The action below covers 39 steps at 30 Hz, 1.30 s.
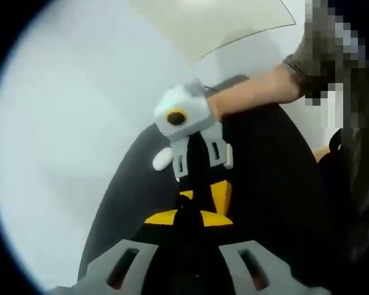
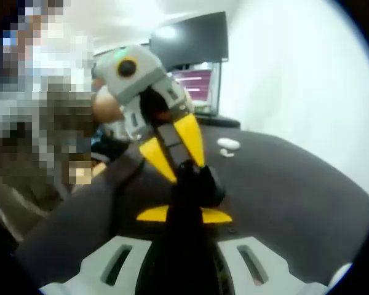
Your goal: Pick up three earphones and place each one into its charging case using tactile feedback, ensure that each earphone is properly inserted and securely positioned inside the case.
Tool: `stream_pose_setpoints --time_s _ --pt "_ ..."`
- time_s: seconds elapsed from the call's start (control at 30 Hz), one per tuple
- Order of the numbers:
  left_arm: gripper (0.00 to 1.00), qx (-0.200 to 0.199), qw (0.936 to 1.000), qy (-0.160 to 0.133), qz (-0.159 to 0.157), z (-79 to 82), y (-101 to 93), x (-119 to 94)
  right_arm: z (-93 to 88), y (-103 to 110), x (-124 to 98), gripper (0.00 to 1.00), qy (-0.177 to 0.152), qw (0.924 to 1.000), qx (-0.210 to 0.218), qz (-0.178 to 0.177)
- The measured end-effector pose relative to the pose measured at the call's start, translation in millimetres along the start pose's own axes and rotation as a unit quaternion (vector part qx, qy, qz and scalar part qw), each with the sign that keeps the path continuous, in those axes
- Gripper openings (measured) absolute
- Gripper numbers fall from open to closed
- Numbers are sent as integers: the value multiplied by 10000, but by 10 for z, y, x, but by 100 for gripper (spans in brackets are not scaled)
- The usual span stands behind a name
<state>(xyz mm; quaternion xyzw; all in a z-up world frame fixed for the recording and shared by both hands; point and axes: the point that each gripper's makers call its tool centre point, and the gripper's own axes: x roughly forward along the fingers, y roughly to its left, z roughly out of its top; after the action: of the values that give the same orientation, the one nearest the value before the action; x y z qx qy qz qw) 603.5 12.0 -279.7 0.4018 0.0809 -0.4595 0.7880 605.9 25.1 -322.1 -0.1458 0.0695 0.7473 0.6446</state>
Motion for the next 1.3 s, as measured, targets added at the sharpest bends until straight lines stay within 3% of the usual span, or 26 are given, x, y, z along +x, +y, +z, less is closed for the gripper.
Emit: stream_pose_setpoints --time_s 0.07,0.27,0.43,0.53,0.67,0.8,0.97,1.13,1.3 --pt "20 -21 9999 -111 7 54 9 -28 -3 1 -2 19 2 10000 8 4" --pt "18 -7 9997 -225 100 86 72 -153 -7 5 3 19 0 10000 15 9" --pt "11 -736 9958 -493 233 -40 171 -283 -5 5 7 19 1 10000 22 10" --pt "11 -833 9955 -422 152 -138 156 -284 -4 3 6 19 -4 10000 25 11" --pt "12 -902 9950 -351 -258 -92 5 -228 -2 0 9 19 -8 10000 28 9" --pt "12 -1056 9938 92 -324 -188 -5 -134 -1 -2 8 19 -12 10000 32 10" --pt "16 -1751 9819 141 -706 -247 -111 -71 0 -3 6 19 -17 10000 33 4" --pt "4 -1734 9827 170 -637 -309 -70 -45 -1 -5 1 19 -20 10000 33 2" --pt "4 -1701 9839 58 -554 -287 -60 -62 -1 -3 -3 19 -23 10000 34 2"
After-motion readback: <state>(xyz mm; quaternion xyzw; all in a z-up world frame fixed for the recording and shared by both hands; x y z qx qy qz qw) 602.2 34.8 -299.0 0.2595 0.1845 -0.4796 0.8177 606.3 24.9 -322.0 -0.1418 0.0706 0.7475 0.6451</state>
